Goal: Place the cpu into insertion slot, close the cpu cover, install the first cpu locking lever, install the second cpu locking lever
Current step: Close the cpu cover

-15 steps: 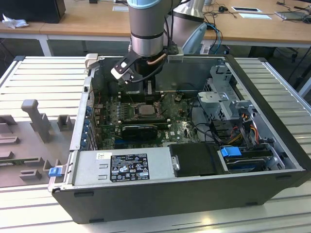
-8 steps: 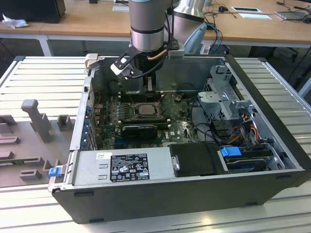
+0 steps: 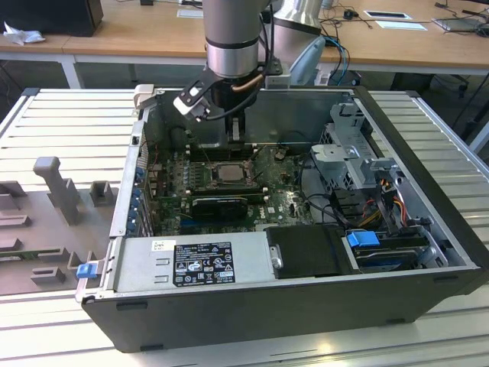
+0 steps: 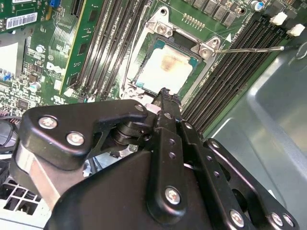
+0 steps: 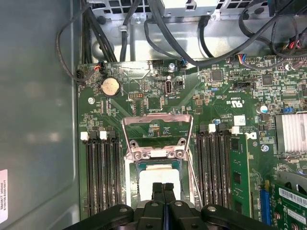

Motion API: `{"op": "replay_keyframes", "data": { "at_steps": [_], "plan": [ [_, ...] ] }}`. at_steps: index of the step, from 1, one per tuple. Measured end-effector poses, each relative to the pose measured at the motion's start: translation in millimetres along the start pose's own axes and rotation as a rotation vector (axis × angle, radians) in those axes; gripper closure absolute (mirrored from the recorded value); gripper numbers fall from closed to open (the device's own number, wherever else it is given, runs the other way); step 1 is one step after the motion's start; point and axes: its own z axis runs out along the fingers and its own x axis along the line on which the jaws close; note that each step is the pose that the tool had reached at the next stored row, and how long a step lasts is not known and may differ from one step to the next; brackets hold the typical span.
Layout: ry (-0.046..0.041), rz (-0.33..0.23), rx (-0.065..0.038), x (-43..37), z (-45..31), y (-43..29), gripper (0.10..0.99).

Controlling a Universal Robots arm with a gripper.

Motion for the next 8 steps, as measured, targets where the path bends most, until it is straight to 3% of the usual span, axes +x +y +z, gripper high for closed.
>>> {"op": "replay_keyframes", "data": {
  "at_steps": [8],
  "plan": [
    [0.0002,0.000,0.000,0.1,-3.8,0.3,0.980]
  ]
}}
